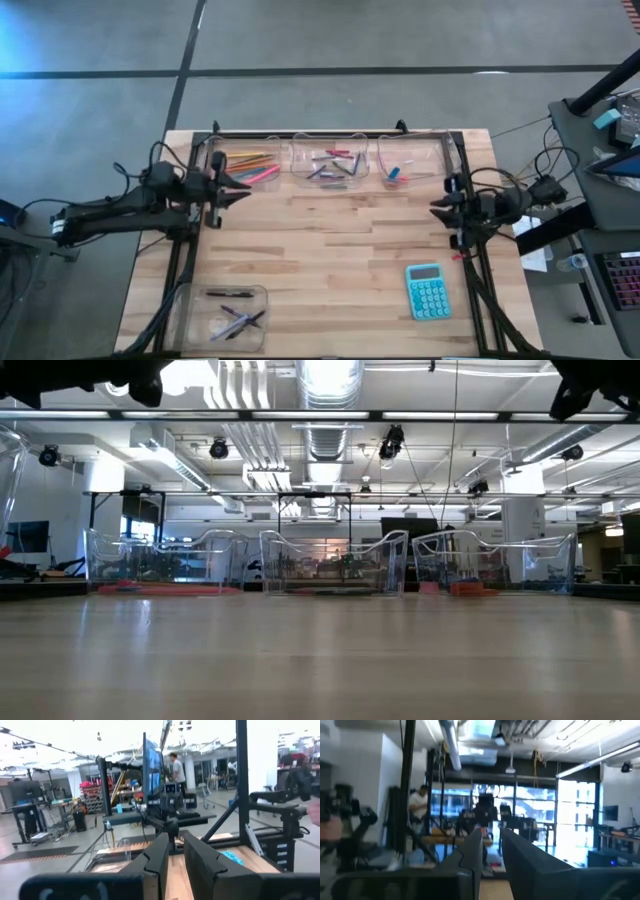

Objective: Sort crayons/erasers/pens/pencils in bins
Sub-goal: Return to Home Position

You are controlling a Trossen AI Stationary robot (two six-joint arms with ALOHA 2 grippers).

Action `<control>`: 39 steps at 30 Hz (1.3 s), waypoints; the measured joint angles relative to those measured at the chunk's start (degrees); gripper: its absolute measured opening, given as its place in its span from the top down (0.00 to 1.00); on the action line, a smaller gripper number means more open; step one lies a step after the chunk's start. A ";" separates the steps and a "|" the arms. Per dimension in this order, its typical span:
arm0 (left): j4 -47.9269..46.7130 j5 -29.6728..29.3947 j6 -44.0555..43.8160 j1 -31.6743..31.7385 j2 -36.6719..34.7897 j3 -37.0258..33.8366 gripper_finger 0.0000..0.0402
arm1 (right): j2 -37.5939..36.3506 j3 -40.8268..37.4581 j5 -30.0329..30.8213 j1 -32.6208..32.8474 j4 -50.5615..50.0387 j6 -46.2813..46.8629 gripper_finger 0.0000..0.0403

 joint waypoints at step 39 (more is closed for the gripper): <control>-4.52 4.83 -6.06 0.00 -23.16 -23.24 0.89 | -0.28 -5.99 -14.79 -22.50 -15.05 16.53 0.84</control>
